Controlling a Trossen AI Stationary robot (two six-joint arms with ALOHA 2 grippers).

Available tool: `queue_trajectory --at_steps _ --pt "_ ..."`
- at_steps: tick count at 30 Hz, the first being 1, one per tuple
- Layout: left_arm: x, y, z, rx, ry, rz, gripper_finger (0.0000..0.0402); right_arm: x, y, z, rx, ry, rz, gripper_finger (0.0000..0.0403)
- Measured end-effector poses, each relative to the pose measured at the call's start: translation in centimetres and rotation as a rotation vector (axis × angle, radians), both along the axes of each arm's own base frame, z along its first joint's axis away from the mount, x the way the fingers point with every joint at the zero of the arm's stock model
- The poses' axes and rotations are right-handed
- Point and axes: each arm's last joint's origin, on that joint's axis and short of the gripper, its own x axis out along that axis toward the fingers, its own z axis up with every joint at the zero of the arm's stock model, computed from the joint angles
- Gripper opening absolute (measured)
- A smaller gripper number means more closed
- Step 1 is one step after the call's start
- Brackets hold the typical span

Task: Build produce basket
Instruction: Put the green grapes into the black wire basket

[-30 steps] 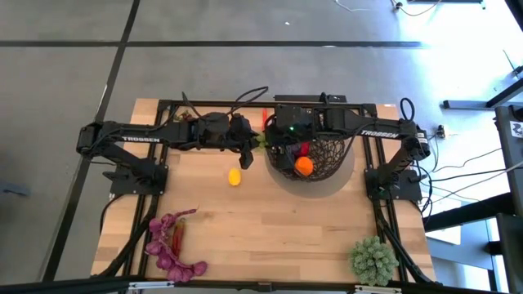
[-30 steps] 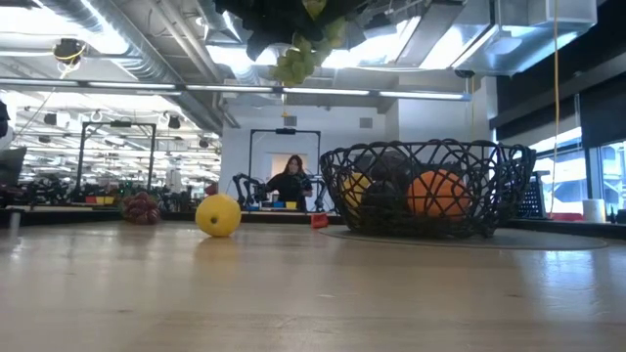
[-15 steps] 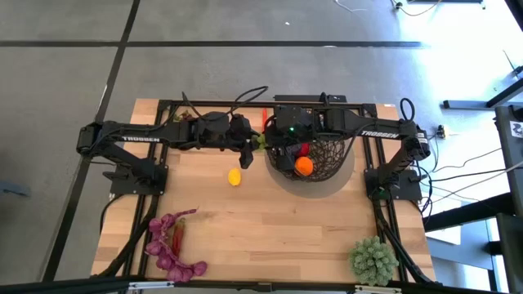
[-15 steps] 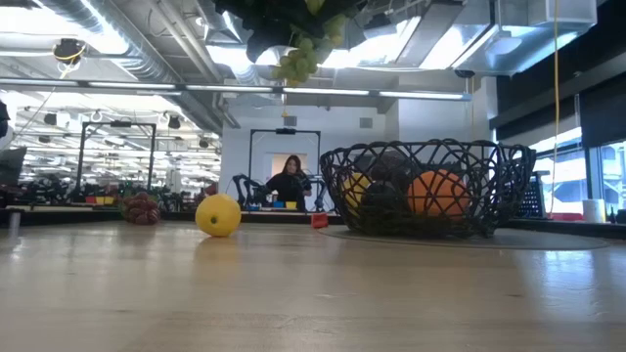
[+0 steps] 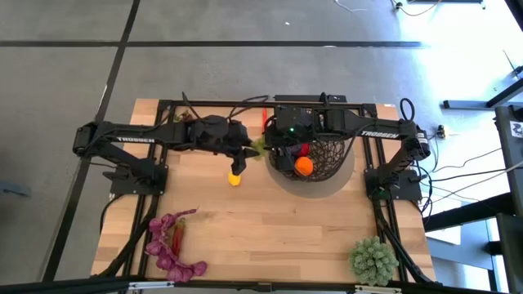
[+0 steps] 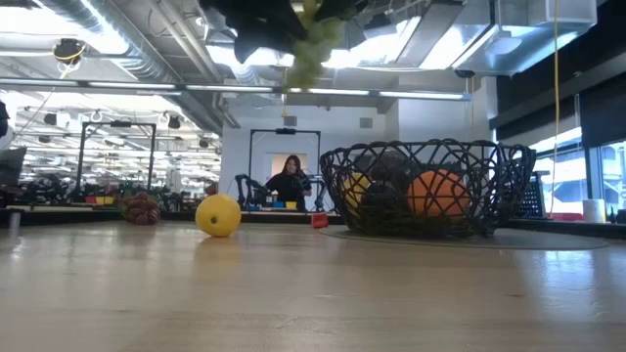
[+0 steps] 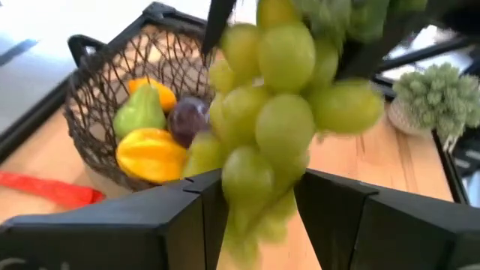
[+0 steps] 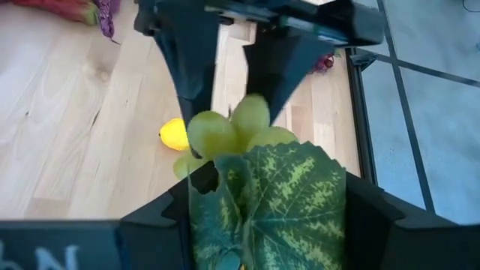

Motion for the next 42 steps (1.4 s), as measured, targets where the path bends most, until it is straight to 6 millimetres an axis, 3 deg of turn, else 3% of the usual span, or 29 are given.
queue_trajectory --at_steps 4,7,19,27,36,42 --pt "-0.3 -0.8 -0.1 -0.002 0.032 -0.025 0.0136 0.0 0.0 0.0 -0.002 0.001 -0.001 0.0204" --pt "-0.4 -1.3 -0.1 -0.003 0.041 -0.043 0.0136 0.0 0.0 0.0 -0.003 0.001 -0.001 0.0179" --pt "-0.3 -2.7 -0.2 -0.003 0.047 -0.094 0.0134 -0.1 0.1 -0.1 0.017 0.017 0.029 0.0009" --pt "-0.9 -3.0 -0.9 -0.011 0.137 -0.103 0.0134 -0.1 -0.1 -0.1 0.079 0.007 -0.007 0.0035" --pt "-3.9 -3.0 -0.7 -0.081 0.279 -0.057 0.0134 0.1 -0.3 -0.2 0.161 -0.013 -0.069 0.0032" --pt "-5.7 -3.8 -1.8 -0.125 0.475 -0.053 0.0134 0.6 -0.1 -0.3 0.249 -0.040 -0.096 0.0031"
